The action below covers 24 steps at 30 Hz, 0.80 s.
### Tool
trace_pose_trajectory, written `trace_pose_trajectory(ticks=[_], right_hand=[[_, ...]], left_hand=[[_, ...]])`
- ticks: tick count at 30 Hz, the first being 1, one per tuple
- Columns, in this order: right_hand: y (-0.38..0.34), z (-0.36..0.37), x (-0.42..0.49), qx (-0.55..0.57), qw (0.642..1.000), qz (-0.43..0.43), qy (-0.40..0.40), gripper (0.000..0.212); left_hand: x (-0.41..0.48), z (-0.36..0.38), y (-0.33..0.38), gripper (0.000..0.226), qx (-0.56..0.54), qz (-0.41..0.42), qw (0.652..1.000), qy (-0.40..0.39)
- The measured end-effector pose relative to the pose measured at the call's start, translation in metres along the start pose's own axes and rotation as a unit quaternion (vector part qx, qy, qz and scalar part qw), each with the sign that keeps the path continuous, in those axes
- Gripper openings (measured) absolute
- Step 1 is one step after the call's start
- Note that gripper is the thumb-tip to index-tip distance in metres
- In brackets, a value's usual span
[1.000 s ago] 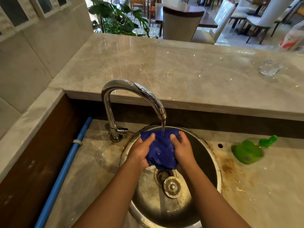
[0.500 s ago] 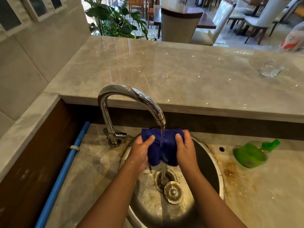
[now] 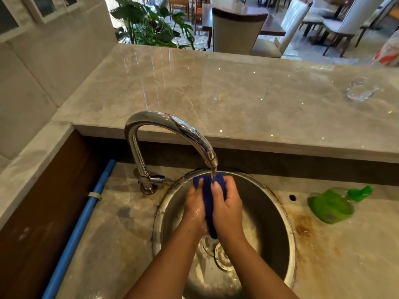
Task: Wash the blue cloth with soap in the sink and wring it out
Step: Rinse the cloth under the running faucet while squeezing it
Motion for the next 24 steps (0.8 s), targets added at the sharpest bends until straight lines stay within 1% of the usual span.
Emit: trace_pose_trajectory(ticks=[3, 5, 8, 10, 12, 14, 16, 20, 24], right_hand=[[0.01, 0.005, 0.001, -0.064, 0.998, -0.022, 0.016, 0.016], [0.017, 0.007, 0.004, -0.095, 0.995, -0.015, 0.031, 0.014], [0.026, 0.005, 0.011, -0.089, 0.994, 0.031, 0.051, 0.016], [0.03, 0.003, 0.015, -0.088, 0.993, 0.057, 0.047, 0.019], [0.032, 0.003, 0.02, -0.079, 0.993, 0.075, 0.049, 0.02], [0.034, 0.002, 0.028, -0.097, 0.991, 0.08, 0.049, 0.023], [0.036, 0.001, 0.037, -0.091, 0.99, 0.096, 0.043, 0.027], [0.04, 0.0, 0.042, -0.081, 0.989, 0.122, 0.013, 0.025], [0.039, 0.003, 0.043, -0.112, 0.988, 0.104, 0.008, 0.024]], left_hand=[[-0.001, 0.004, 0.0, 0.034, -0.009, -0.018, 1.0, -0.005], [-0.002, 0.006, 0.0, 0.036, 0.012, -0.01, 1.0, 0.003], [-0.005, 0.004, -0.004, 0.029, 0.059, 0.025, 0.998, 0.008], [-0.009, 0.004, -0.006, 0.032, 0.081, 0.047, 0.996, 0.016], [-0.008, 0.005, -0.006, 0.036, 0.1, 0.05, 0.993, 0.03], [-0.009, 0.007, -0.003, 0.034, 0.105, 0.053, 0.992, 0.037], [-0.011, 0.009, 0.0, 0.03, 0.117, 0.059, 0.991, 0.039], [-0.021, 0.006, 0.001, 0.024, 0.13, 0.078, 0.988, 0.037], [-0.03, -0.001, 0.003, 0.023, 0.106, 0.119, 0.987, 0.036]])
Point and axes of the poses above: each hand's wrist, its own x-axis towards the middle knuckle, its own z-axis out of the palm, y = z × x, the point moved 2 cm from there along x, towards the middle knuckle, and after that the axes turned 1 degree about x, right-handed, at the moved point
